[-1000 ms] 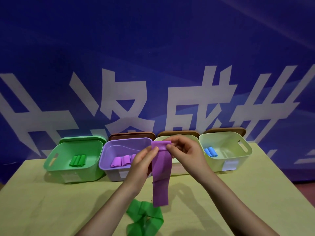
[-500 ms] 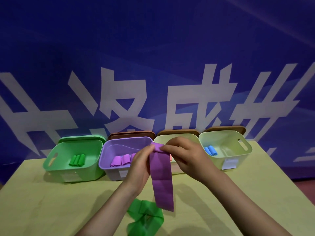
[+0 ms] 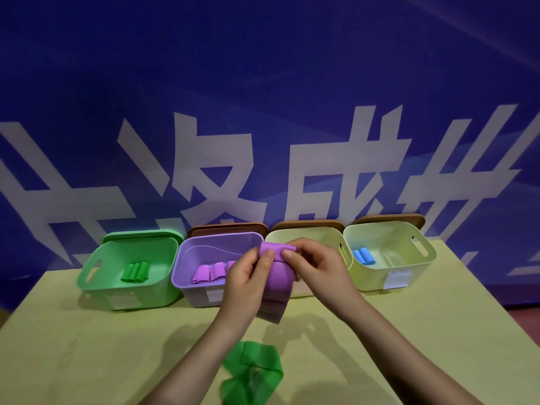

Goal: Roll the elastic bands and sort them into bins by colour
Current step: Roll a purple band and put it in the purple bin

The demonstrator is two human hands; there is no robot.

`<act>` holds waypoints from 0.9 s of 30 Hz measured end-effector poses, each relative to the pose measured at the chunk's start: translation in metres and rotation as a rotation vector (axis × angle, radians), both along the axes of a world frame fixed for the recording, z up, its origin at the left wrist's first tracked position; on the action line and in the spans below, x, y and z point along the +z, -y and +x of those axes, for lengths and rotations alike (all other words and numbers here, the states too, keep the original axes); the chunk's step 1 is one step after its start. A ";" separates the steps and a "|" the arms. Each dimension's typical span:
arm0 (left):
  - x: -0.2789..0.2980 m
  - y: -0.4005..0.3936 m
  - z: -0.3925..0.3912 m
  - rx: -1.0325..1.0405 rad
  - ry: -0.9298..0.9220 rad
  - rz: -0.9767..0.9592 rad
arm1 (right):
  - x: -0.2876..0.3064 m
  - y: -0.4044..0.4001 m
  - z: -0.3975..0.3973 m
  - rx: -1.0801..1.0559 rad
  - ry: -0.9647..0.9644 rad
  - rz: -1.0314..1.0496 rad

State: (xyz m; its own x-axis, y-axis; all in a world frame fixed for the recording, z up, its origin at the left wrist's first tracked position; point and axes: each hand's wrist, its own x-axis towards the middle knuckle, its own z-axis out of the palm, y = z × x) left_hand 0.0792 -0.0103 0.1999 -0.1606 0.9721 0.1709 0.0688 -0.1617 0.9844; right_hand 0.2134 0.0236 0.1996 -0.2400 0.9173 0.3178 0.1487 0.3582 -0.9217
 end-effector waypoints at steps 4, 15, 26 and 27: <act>-0.002 -0.001 0.000 0.003 0.017 -0.002 | 0.000 0.002 -0.002 -0.007 0.011 0.002; -0.002 0.008 0.002 -0.054 0.269 0.015 | 0.005 0.008 -0.003 0.009 0.012 0.080; -0.004 -0.005 -0.010 -0.026 0.385 -0.185 | 0.002 0.000 -0.005 -0.043 0.112 0.242; -0.004 -0.006 -0.011 -0.030 0.418 -0.191 | 0.002 -0.001 -0.005 -0.050 0.139 0.290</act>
State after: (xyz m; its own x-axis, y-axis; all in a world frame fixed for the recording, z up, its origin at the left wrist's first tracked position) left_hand 0.0681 -0.0041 0.1961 -0.1488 0.9852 -0.0849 -0.3426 0.0291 0.9390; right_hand 0.2089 0.0251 0.2016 -0.2562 0.8053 0.5347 0.2896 0.5917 -0.7524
